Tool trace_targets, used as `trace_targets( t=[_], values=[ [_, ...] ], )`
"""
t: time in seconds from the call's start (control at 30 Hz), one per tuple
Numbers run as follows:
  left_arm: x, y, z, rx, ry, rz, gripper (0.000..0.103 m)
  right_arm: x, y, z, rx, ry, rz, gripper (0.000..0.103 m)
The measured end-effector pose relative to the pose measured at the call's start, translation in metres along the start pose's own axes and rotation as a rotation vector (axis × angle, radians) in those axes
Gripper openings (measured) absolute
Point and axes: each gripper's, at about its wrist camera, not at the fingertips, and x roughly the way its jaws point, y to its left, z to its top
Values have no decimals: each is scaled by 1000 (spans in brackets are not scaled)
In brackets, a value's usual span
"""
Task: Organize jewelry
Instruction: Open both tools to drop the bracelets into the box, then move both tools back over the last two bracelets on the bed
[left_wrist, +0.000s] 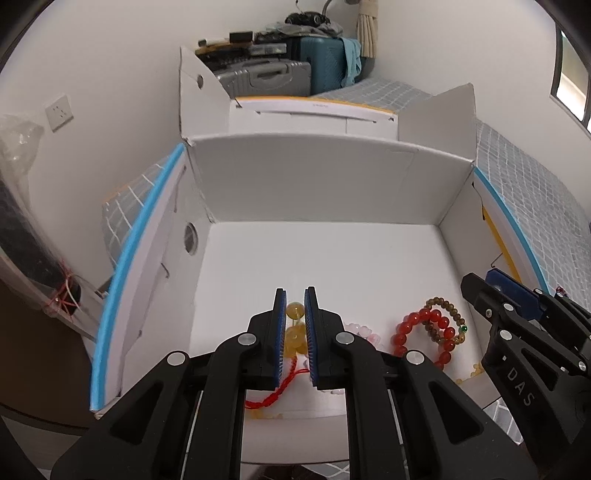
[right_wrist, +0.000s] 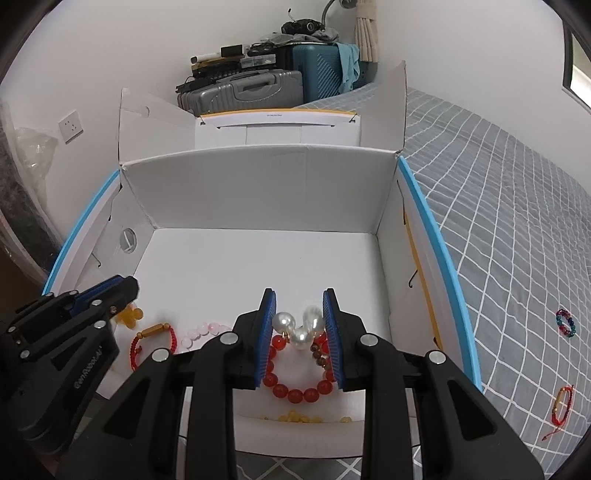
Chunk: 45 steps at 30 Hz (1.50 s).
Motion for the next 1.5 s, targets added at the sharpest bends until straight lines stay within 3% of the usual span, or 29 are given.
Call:
trace_targets(
  t=[0.07,0.2,0.27,0.47,0.7,0.93,1.5],
  values=[
    [-3,-1,1,2,-5,6,14,-2,-1,0,4,-5,0,36],
    [-11,-1,2,1,-28,12,44,-11,-5,2,12,-32,-5,51],
    [-16,-2,3,-1,-41,11,47,-19,-8,3,13,-54,-11,63],
    [-33,-5,6,-13,-84,-12,72,-46,-28,4,40,-146,-56,92],
    [-52,-27,9,-7,-144,-38,86,-71,-72,-1,108,-198,-130,95],
    [-56,-66,15,38,-162,-94,91,-97,-127,-15,173,-237,-223,95],
    [-60,-227,10,277,-169,-299,97,-137,-260,-100,385,-193,-428,95]
  ],
)
